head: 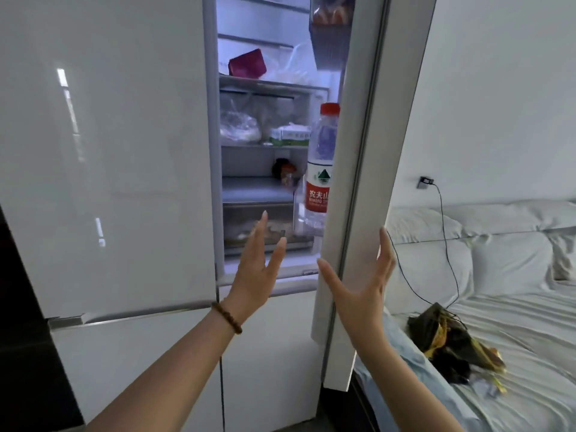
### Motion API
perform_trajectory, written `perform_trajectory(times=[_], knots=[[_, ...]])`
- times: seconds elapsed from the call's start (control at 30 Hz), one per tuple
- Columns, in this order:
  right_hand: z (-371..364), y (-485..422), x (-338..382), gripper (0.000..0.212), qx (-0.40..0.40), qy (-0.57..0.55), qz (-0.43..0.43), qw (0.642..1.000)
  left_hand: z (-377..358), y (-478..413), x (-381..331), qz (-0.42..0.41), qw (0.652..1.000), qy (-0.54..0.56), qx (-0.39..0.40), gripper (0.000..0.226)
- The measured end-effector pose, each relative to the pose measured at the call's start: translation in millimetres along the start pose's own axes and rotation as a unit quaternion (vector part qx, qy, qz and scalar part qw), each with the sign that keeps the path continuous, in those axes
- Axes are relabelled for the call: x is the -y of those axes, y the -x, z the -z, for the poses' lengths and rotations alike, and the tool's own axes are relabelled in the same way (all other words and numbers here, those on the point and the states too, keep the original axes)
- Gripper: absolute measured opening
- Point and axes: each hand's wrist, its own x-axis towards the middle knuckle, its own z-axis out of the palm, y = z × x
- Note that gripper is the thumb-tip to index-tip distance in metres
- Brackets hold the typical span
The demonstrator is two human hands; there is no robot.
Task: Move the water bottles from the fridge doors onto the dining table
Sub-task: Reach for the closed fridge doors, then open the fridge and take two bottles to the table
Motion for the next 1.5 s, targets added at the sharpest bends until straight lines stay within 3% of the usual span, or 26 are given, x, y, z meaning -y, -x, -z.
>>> perform_trajectory(times=[0.2, 0.4, 0.57, 1.03, 1.13, 1.2, 1.33, 1.43, 1.5], knots=[[51.9, -53.0, -6.0, 0.103, -0.085, 0.038, 0.005, 0.996, -35.4, -39.1, -54.6, -0.094, 0.993, -0.071, 0.031, 0.063], [111.4, -92.0, -39.1, 0.102, -0.092, 0.065, -0.004, 0.994, -100.0, -67.2, -88.9, -0.172, 0.965, -0.189, 0.068, 0.065], [153.0, -125.2, -64.2, 0.1, -0.095, 0.061, -0.033, 0.993, -150.4, -83.7, -94.2, -0.248, 0.939, -0.234, 0.036, 0.04], [223.7, -177.3, -108.4, 0.102, -0.047, 0.066, -0.07, 0.994, -244.7, -102.7, -119.5, -0.271, 0.938, -0.216, 0.007, 0.042], [223.6, -170.5, -102.0, 0.098, -0.066, 0.078, -0.027, 0.994, -244.6, -99.1, -113.7, -0.284, 0.935, -0.211, 0.01, 0.043], [216.5, -166.0, -86.3, 0.09, -0.073, 0.088, 0.062, 0.992, -234.3, -94.5, -101.5, -0.301, 0.929, -0.217, -0.001, 0.044], [184.0, -158.1, -54.9, 0.076, -0.014, 0.11, 0.219, 0.969, -185.4, -79.1, -61.0, -0.234, 0.948, -0.213, -0.036, 0.039], [142.8, -149.7, -50.0, 0.073, 0.055, 0.071, 0.235, 0.968, -134.9, -64.9, -22.0, -0.095, 0.973, -0.199, -0.071, 0.046], [108.2, -139.4, -54.0, 0.075, 0.106, 0.044, 0.198, 0.973, -98.7, -53.8, 6.9, 0.029, 0.979, -0.18, -0.09, 0.059]])
